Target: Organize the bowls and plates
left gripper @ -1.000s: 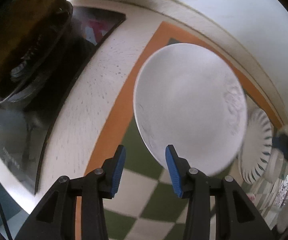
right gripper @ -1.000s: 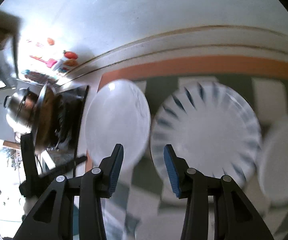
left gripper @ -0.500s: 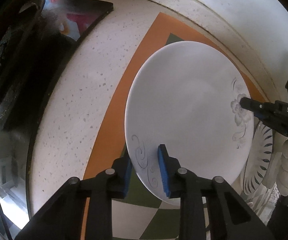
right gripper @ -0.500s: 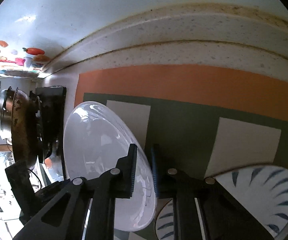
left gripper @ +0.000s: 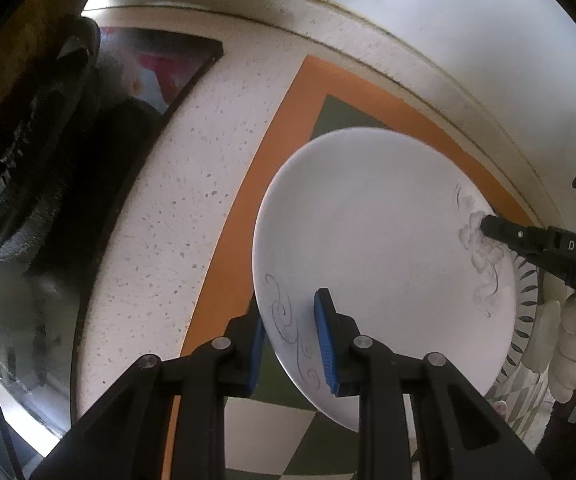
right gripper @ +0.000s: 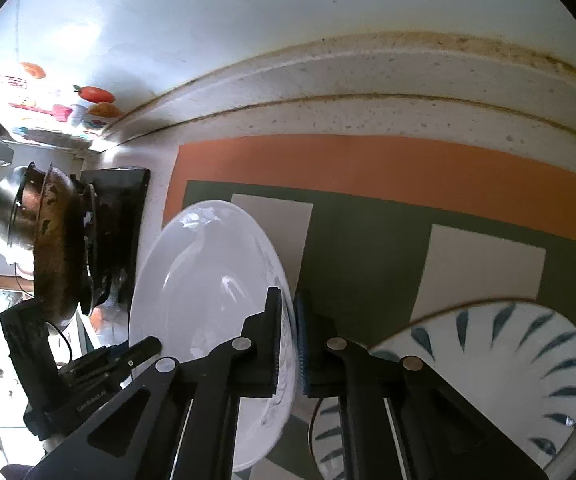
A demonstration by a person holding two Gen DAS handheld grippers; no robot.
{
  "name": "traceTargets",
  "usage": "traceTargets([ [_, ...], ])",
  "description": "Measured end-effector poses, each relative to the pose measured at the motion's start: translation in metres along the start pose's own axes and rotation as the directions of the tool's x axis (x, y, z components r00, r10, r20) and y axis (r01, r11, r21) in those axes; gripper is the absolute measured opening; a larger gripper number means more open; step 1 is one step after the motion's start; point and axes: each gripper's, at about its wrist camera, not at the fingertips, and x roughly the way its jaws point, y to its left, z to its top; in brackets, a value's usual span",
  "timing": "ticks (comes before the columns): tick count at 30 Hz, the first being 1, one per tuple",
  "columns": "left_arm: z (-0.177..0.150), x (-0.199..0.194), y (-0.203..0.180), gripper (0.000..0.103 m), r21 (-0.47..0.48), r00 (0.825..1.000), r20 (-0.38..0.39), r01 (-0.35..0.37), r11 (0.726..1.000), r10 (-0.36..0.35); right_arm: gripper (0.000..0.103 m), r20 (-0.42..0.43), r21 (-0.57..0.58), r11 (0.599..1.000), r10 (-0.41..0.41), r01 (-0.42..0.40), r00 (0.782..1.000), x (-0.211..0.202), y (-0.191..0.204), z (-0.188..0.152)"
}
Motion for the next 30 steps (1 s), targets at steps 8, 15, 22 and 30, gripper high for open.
traceTargets([
  [8,-0.019,-0.035,-0.02,0.021,0.062,0.999,0.034,0.011,0.998,-0.013,0.008,0.083,0.017,0.999,0.027,-0.029,0.996,-0.043,-0.004,-0.03],
  [15,-0.045,-0.058,-0.058,0.021,0.132,0.998,0.043,0.034,0.991,-0.04,0.008,0.17,0.053,0.997,0.042,-0.052,0.985,-0.103,-0.023,-0.078],
  [22,-0.085,-0.07,-0.096,0.021,0.196,0.998,0.028,0.053,0.979,-0.059,0.008,0.217,0.1,0.994,0.026,-0.049,0.976,-0.149,-0.052,-0.15],
  [30,-0.126,-0.061,-0.133,0.021,0.285,0.998,-0.014,0.061,0.957,-0.059,0.008,0.243,0.164,0.985,0.01,-0.051,0.97,-0.173,-0.088,-0.229],
])
